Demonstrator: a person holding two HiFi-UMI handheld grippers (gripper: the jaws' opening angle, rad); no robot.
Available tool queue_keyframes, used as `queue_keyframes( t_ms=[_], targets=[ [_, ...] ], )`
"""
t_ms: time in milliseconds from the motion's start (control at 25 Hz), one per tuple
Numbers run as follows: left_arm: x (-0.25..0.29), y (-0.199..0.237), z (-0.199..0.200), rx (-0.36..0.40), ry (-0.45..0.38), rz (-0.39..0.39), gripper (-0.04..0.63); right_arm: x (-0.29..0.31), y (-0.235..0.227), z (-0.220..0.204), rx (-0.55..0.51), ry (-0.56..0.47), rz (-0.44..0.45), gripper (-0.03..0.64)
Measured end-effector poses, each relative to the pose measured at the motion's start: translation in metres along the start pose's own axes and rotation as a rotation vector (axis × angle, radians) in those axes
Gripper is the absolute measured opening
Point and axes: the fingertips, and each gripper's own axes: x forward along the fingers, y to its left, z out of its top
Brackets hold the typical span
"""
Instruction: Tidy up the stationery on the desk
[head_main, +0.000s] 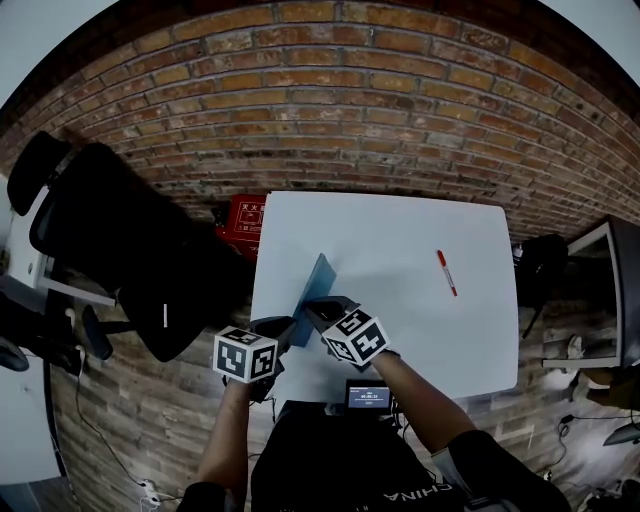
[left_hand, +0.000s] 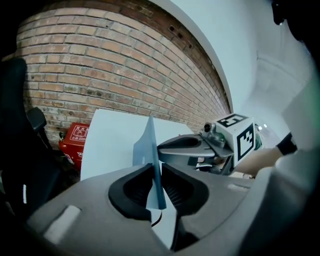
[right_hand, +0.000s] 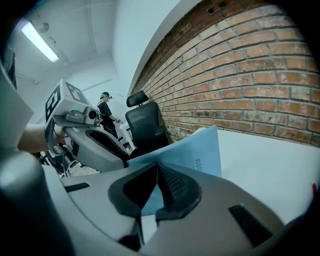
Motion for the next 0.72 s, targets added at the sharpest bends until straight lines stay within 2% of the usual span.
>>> queue_keyframes(
  t_ms=[160, 280, 400, 520, 720],
  targets=[
    [0.004, -0.002, -0.003, 0.115, 0.117, 0.019, 0.067, 0.005, 0.002, 0.002, 0.003, -0.005, 0.009, 0.012],
    [0.009, 0.002, -0.005, 0.161, 0.169, 0.046, 0.094, 0.008, 0.004, 0.005, 0.006, -0.009, 0.015, 0.012],
    [0.013, 0.009, -0.004, 0.144, 0.162, 0.070, 0.092, 0.010, 0.004, 0.005, 0.008, -0.009, 0.017, 0.012],
    [0.013, 0.017, 0.000, 0.101, 0.123, 0.079, 0.057, 0.010, 0.002, 0.005, 0.008, -0.007, 0.013, 0.012],
    [0.012, 0.015, 0.002, 0.044, 0.082, 0.029, 0.052, 0.005, -0.004, 0.002, 0.003, 0.000, -0.008, 0.012]
  ],
)
